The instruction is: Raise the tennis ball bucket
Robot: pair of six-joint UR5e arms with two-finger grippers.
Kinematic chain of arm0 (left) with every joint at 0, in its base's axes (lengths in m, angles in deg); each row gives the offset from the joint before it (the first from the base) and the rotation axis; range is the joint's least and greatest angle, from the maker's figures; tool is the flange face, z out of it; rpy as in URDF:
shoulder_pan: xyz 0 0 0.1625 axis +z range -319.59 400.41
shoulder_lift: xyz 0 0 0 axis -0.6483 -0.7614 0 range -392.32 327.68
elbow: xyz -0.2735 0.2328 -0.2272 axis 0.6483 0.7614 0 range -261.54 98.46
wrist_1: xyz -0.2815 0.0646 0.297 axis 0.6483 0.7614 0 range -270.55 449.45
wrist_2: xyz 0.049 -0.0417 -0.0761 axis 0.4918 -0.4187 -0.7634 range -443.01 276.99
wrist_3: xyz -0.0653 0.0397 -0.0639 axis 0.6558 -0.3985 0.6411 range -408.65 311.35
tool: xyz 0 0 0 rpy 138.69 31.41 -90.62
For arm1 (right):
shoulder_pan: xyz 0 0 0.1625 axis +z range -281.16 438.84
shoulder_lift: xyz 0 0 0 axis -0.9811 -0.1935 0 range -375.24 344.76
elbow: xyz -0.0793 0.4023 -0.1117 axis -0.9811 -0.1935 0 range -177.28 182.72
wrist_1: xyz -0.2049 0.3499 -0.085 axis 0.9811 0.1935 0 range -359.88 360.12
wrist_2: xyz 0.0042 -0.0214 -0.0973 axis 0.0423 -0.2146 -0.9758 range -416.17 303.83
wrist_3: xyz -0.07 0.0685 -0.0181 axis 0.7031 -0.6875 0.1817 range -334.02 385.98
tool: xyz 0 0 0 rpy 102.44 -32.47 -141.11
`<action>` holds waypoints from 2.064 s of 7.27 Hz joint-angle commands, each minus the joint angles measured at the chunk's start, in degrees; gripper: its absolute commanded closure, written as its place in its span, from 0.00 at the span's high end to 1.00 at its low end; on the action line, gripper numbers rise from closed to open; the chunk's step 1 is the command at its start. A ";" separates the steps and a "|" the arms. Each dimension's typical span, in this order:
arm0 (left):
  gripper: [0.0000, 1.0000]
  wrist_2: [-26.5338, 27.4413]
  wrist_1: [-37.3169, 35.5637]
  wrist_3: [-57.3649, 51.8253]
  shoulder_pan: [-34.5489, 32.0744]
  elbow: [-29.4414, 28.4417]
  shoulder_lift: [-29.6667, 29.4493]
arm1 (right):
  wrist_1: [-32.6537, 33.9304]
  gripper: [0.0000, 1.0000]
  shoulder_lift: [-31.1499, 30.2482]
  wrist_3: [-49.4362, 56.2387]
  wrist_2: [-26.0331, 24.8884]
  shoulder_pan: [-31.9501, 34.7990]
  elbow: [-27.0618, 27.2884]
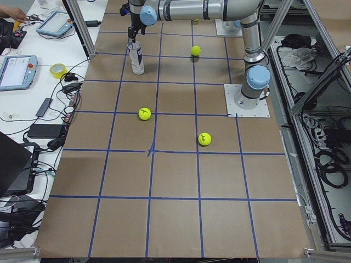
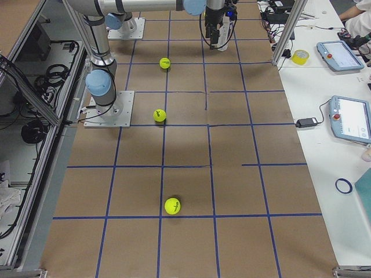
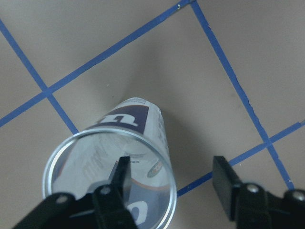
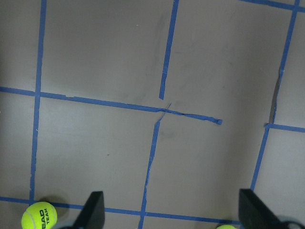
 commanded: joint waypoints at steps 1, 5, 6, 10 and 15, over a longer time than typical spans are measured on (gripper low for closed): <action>1.00 0.45 8.85 2.51 0.87 -6.38 3.64 | 0.00 1.00 0.01 0.07 0.00 0.00 0.02; 1.00 0.36 14.79 6.20 12.47 -0.74 12.59 | -0.08 1.00 -0.07 0.07 0.00 0.00 0.02; 1.00 0.37 14.53 11.60 13.53 3.21 15.06 | -0.08 1.00 0.01 0.07 0.00 0.00 0.10; 1.00 5.57 16.64 13.07 15.99 7.10 18.33 | 0.00 1.00 0.01 0.15 0.00 0.00 0.19; 1.00 -0.07 13.04 13.06 16.70 11.33 18.77 | 0.09 1.00 0.01 0.07 0.00 0.00 0.10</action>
